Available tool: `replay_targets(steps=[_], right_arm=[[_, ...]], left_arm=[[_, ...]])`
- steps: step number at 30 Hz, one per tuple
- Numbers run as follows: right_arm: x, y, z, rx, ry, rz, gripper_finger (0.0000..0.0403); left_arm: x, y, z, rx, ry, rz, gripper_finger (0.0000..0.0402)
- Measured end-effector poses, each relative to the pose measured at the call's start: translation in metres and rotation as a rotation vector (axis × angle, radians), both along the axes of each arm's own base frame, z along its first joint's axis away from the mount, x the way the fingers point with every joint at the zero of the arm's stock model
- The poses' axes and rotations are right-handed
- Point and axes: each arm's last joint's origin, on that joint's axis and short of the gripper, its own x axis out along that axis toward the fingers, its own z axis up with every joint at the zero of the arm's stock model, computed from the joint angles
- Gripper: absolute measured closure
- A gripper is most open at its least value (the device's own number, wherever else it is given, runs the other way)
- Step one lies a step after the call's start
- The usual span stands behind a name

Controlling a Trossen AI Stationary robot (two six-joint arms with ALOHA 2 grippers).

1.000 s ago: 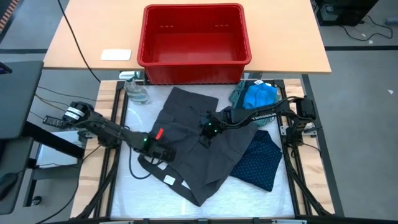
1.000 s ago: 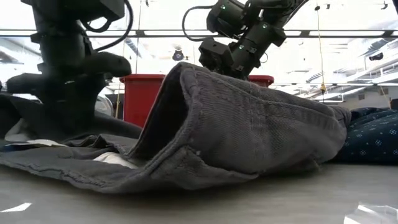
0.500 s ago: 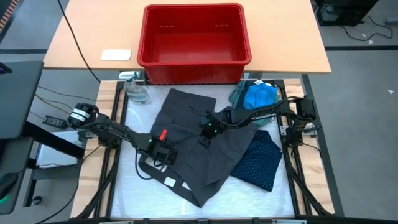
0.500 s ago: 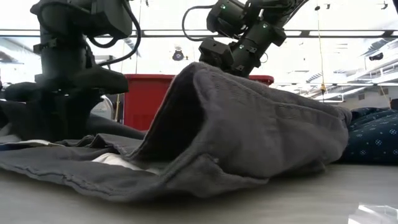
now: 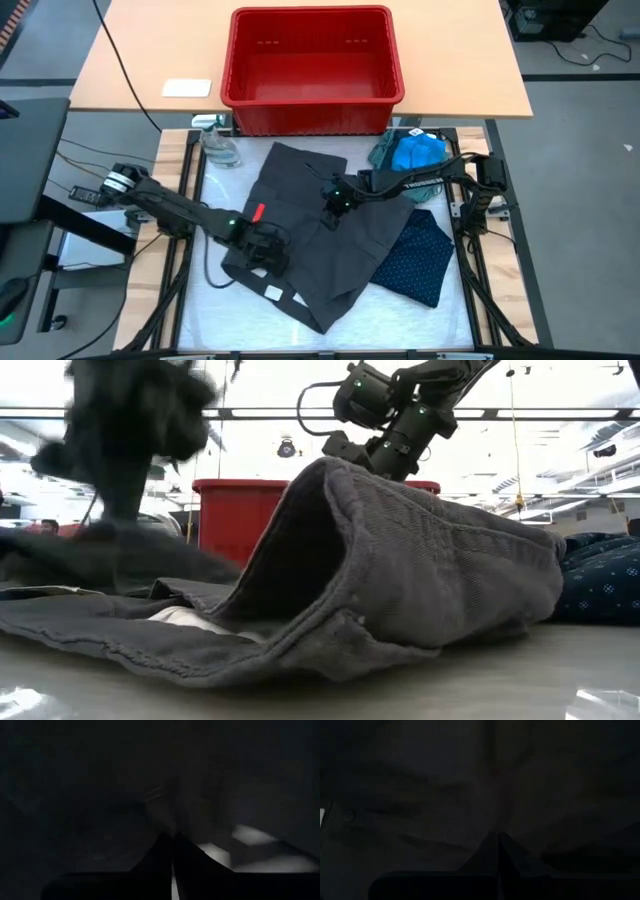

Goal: Fold laundry
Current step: Fold the gray shorts

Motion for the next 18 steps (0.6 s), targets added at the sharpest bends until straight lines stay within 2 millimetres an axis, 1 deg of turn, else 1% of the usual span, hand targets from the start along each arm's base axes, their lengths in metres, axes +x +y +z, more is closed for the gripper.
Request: replay_targets(steps=[2, 3, 5, 7, 9, 11, 15, 18], right_arm=[[0.000, -0.002, 0.000, 0.003, 0.001, -0.004, 0.0397], [0.000, -0.003, 0.000, 0.005, 0.001, -0.005, 0.0397], [0.000, -0.004, 0.000, 0.010, 0.000, -0.004, 0.0397], [0.000, -0.004, 0.000, 0.020, 0.000, 0.002, 0.0397], [-0.001, -0.004, -0.001, 0.028, 0.002, 0.008, 0.0397], [-0.001, -0.004, -0.001, 0.027, 0.010, 0.009, 0.0397], [-0.003, -0.004, -0.002, -0.004, 0.035, 0.052, 0.0397], [-0.005, -0.009, -0.005, -0.100, 0.056, 0.087, 0.0396]], left_arm=[[0.004, -0.011, 0.022, -0.051, -0.069, -0.057, 0.0399], [0.005, -0.017, 0.029, -0.076, -0.084, -0.086, 0.0399], [0.000, -0.030, 0.036, -0.089, -0.077, -0.138, 0.0400], [-0.009, -0.041, 0.029, -0.066, -0.010, -0.165, 0.0400], [-0.021, -0.048, 0.010, -0.043, 0.087, -0.150, 0.0400], [-0.030, -0.051, -0.004, -0.034, 0.152, -0.081, 0.0398], [-0.035, -0.054, -0.015, -0.041, 0.157, 0.017, 0.0369], [-0.033, -0.054, -0.015, 0.006, 0.108, 0.034, 0.0337]])
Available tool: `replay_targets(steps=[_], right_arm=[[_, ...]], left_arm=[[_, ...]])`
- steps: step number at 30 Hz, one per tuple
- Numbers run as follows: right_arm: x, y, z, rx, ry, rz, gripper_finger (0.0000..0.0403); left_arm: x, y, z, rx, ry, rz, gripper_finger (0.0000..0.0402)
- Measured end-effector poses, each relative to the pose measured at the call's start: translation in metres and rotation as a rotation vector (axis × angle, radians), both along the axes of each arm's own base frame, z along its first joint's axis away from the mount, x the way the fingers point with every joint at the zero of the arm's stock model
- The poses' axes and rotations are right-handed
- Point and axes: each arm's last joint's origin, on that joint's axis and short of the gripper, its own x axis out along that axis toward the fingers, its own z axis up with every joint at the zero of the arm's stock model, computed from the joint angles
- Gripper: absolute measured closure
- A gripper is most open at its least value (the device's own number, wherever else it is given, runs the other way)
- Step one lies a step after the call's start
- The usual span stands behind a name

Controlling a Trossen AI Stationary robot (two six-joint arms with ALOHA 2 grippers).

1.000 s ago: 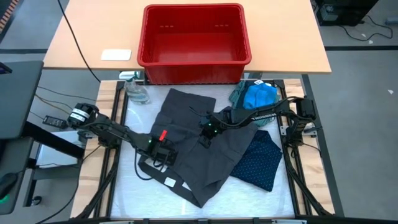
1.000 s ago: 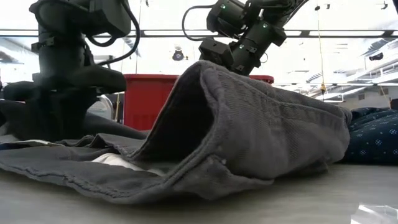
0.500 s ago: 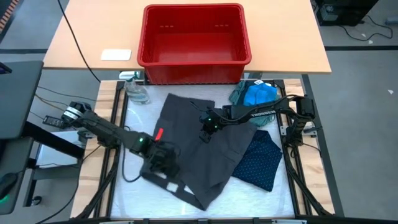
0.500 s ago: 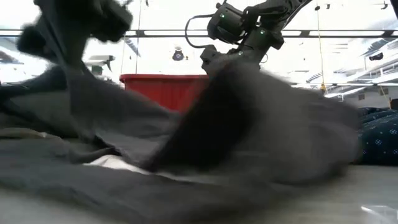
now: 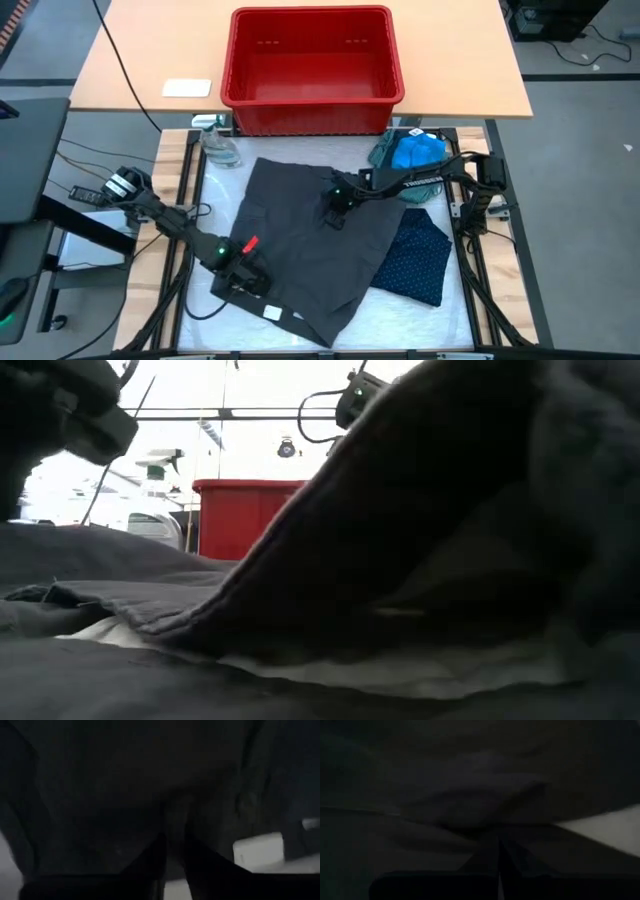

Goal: Fold laundry
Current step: Fold the gray shorts

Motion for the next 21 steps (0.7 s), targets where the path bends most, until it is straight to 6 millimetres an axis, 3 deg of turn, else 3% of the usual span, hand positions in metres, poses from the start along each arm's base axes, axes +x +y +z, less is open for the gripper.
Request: replay_targets(steps=[5, 9, 15, 21], right_arm=[[-0.018, -0.021, -0.015, -0.161, 0.145, -0.027, 0.0399], [-0.037, -0.025, -0.010, -0.204, 0.265, 0.047, 0.0399], [-0.049, -0.007, 0.014, -0.153, 0.203, 0.401, 0.0398], [-0.053, 0.009, 0.028, -0.125, 0.108, 0.553, 0.0398]], left_arm=[[-0.003, 0.029, -0.002, 0.201, 0.093, 0.046, 0.0296], [-0.001, 0.047, 0.013, 0.174, 0.084, 0.061, 0.0279], [0.007, 0.021, 0.057, 0.199, -0.193, -0.117, 0.0266], [0.002, -0.028, 0.071, 0.172, -0.444, -0.251, 0.0260]])
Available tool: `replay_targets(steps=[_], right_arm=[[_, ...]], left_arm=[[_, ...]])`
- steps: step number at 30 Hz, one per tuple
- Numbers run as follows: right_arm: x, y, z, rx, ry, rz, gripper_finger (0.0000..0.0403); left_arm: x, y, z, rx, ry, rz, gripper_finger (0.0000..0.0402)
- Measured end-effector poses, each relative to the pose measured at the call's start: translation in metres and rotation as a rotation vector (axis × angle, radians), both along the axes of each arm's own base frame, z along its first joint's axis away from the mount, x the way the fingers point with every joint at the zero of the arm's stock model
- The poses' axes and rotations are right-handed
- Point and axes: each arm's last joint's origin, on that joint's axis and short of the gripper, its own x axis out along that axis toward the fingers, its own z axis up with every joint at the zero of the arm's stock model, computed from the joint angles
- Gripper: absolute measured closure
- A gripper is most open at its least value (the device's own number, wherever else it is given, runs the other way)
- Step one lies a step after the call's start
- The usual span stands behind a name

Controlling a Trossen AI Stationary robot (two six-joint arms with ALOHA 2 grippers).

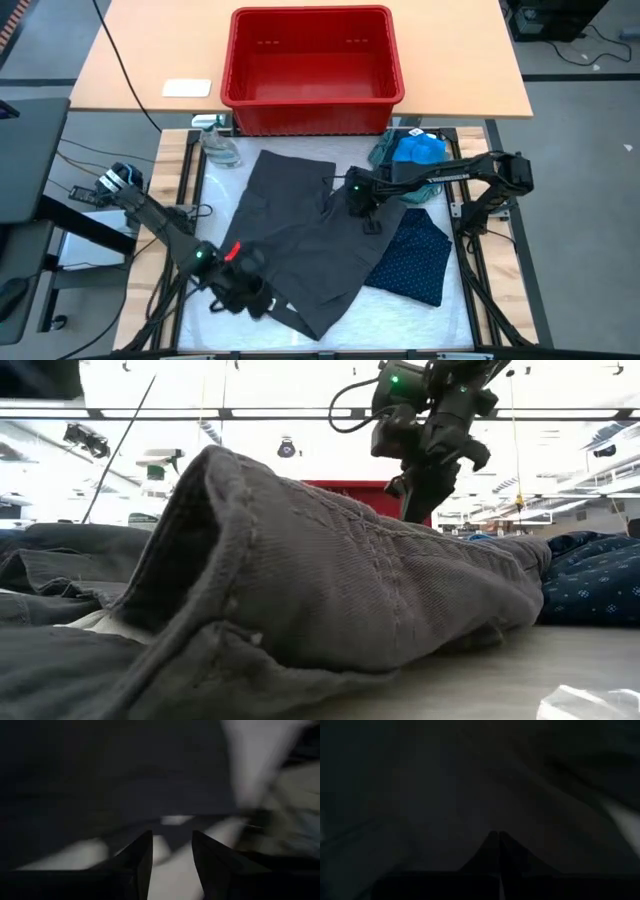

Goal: Fold laundry
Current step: Fold the gray shorts

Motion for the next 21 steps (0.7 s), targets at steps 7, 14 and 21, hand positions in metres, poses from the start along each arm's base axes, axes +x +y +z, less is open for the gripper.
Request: replay_targets(steps=[7, 14, 21], right_arm=[[0.019, 0.040, -0.032, 0.198, -0.254, 0.259, 0.0399], [0.052, 0.071, -0.086, 0.236, -0.185, 0.129, 0.0399], [0.110, 0.063, -0.108, 0.272, -0.221, -0.184, 0.0399]], left_arm=[[0.055, -0.033, -0.008, 0.004, -0.402, -0.153, 0.0260], [0.087, -0.049, -0.059, -0.004, -0.387, -0.221, 0.0260], [0.081, -0.068, -0.088, -0.004, -0.293, -0.367, 0.0247]])
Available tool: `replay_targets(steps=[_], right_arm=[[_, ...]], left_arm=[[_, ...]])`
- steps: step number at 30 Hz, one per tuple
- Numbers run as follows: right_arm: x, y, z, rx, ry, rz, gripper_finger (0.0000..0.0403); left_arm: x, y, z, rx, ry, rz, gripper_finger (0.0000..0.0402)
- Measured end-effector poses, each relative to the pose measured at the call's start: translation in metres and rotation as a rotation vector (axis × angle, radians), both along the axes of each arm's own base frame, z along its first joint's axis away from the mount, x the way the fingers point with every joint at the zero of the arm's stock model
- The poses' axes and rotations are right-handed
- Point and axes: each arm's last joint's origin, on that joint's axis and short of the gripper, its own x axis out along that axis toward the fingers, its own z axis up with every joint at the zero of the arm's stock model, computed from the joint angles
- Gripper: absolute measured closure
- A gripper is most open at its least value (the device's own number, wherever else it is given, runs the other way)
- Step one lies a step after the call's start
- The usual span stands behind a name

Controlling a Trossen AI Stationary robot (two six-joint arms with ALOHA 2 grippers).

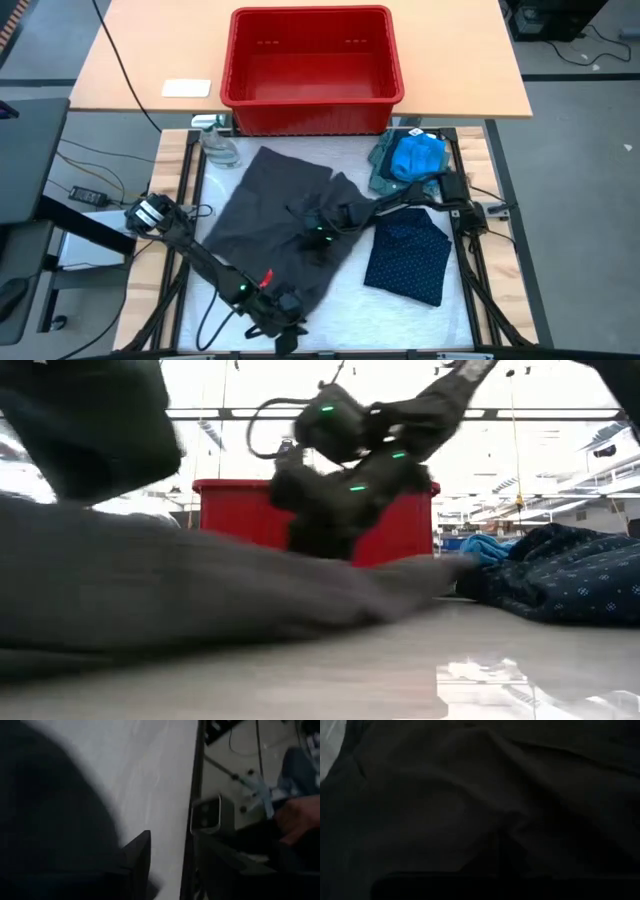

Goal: Fold laundry
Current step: Fold the gray shorts

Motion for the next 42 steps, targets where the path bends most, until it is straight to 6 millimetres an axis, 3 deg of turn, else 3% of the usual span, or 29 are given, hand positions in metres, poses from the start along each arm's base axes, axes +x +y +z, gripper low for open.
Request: replay_targets(steps=[4, 8, 13, 21, 27, 32, 35, 38, 42], right_arm=[[0.035, -0.012, 0.009, 0.048, -0.011, -0.124, 0.0399], [0.040, -0.016, 0.040, -0.013, 0.063, -0.066, 0.0398], [0.018, -0.012, 0.095, -0.096, 0.102, 0.136, 0.0386], [-0.030, 0.007, 0.138, -0.198, 0.275, 0.303, 0.0356], [-0.059, 0.018, 0.134, -0.217, 0.466, 0.402, 0.0288], [-0.077, 0.017, 0.112, -0.359, 0.519, 0.465, 0.0221], [-0.083, 0.009, 0.098, -0.485, 0.519, 0.440, 0.0199], [-0.090, -0.001, 0.084, -0.586, 0.547, 0.398, 0.0196], [-0.103, -0.012, 0.068, -0.583, 0.574, 0.432, 0.0199]], left_arm=[[-0.011, -0.008, -0.004, 0.066, 0.036, -0.067, 0.0228], [-0.024, -0.011, -0.011, 0.093, 0.138, -0.054, 0.0213], [-0.037, -0.013, -0.007, 0.066, 0.257, 0.031, 0.0215], [-0.036, -0.008, 0.032, 0.342, 0.323, 0.087, 0.0220], [-0.027, 0.002, 0.026, 0.372, 0.299, 0.145, 0.0197], [-0.014, 0.005, -0.008, 0.294, 0.373, 0.110, 0.0147], [-0.012, 0.010, -0.027, 0.259, 0.499, 0.109, 0.0141], [-0.010, 0.014, -0.029, 0.209, 0.563, 0.163, 0.0170], [-0.010, 0.017, -0.027, 0.176, 0.573, 0.225, 0.0261]])
